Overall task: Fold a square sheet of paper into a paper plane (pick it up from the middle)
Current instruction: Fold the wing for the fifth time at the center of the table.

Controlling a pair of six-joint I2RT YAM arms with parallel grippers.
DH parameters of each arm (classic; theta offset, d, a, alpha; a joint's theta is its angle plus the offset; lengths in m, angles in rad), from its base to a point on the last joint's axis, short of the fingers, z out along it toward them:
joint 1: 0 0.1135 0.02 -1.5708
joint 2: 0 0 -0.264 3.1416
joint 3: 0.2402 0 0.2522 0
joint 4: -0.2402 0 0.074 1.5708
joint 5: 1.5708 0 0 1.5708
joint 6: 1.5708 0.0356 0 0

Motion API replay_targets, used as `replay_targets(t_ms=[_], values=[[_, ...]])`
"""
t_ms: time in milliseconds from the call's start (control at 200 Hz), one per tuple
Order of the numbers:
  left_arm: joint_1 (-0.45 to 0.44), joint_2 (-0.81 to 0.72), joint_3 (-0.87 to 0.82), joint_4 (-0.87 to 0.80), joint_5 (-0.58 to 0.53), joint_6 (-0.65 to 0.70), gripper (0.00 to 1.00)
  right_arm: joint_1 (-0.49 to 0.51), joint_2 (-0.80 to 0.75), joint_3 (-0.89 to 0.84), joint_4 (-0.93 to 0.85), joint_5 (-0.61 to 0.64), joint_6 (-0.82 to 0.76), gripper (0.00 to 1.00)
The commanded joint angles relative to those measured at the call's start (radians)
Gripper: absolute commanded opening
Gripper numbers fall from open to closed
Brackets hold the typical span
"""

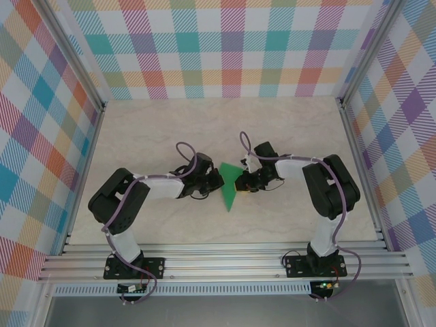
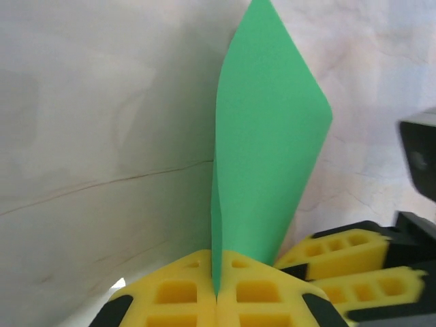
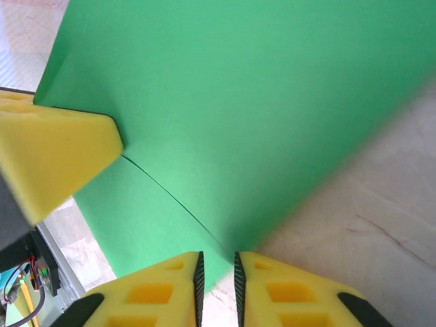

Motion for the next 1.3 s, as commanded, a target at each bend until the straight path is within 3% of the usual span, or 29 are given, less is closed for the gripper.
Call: replay_targets(t_ms=[0,130,320,520,685,885,1185,1295], values=[[-0.022,-0.091,-0.052,-0.021,-0.139,-0.102,0.0,-0.003,-0.107,-0.021,-0.028,0.047,-0.001,0.29],[-0.072,-0.138,-0.051,-0.092,-0.248,-0.158,0.0,0.028,-0.232,-0.098,-0.002,0.153,0.046,0.35],[-0.126,-0.15,-0.048,-0.138,-0.345,-0.254,0.0,0.176,-0.386,-0.242,0.124,0.336,0.091,0.38],[-0.141,-0.135,-0.043,-0.146,-0.357,-0.295,0.0,0.32,-0.451,-0.351,0.269,0.501,0.113,0.46],[-0.144,-0.128,-0.039,-0.139,-0.349,-0.301,0.0,0.39,-0.449,-0.369,0.333,0.574,0.068,0.47],[-0.145,-0.134,-0.034,-0.145,-0.351,-0.299,0.0,0.437,-0.431,-0.383,0.446,0.578,-0.003,0.4],[-0.145,-0.124,-0.025,-0.134,-0.34,-0.296,0.0,0.474,-0.455,-0.535,0.717,0.635,-0.123,0.45],[-0.144,-0.116,-0.021,-0.129,-0.332,-0.297,0.0,0.522,-0.456,-0.545,0.732,0.67,-0.209,0.45]])
